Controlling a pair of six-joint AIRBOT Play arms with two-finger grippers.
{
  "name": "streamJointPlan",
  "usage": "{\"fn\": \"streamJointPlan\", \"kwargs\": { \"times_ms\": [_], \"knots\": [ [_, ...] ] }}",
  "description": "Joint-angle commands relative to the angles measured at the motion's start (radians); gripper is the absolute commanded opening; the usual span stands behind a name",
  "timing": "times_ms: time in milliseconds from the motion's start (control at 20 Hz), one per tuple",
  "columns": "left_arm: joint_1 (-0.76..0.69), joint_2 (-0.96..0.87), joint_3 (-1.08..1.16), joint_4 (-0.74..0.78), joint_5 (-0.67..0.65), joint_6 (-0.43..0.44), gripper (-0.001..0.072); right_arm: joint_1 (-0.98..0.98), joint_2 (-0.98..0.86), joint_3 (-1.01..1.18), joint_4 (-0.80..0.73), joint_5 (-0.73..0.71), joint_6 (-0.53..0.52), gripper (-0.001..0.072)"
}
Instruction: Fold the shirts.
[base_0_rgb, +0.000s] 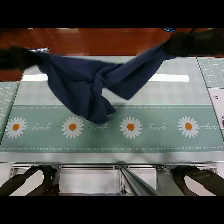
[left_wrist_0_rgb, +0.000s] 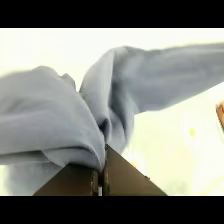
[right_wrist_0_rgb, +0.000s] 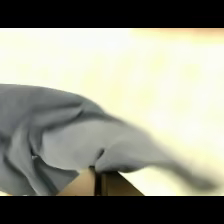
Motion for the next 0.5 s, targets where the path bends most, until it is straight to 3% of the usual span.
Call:
{"fn": "streamJointPlan", "kwargs": {
  "times_ms": [0,300,450],
  "knots": [
    [0.019,0.133,0.24,0.002,0.034,-0.017,0.002,-0.009,0.164,0.175,-0.08,0.03,-0.004,0.0024],
    [0.052,0.339,0.387,0.113,0.048,-0.018,0.002,-0.01,0.437,0.216,-0.28,0.037,0.039,0.0024],
    [0.017,0.448,0.388,0.24,0.092,-0.026,0.002,-0.01,0.532,0.216,-0.392,0.149,0.098,0.0024]
  ]
}}
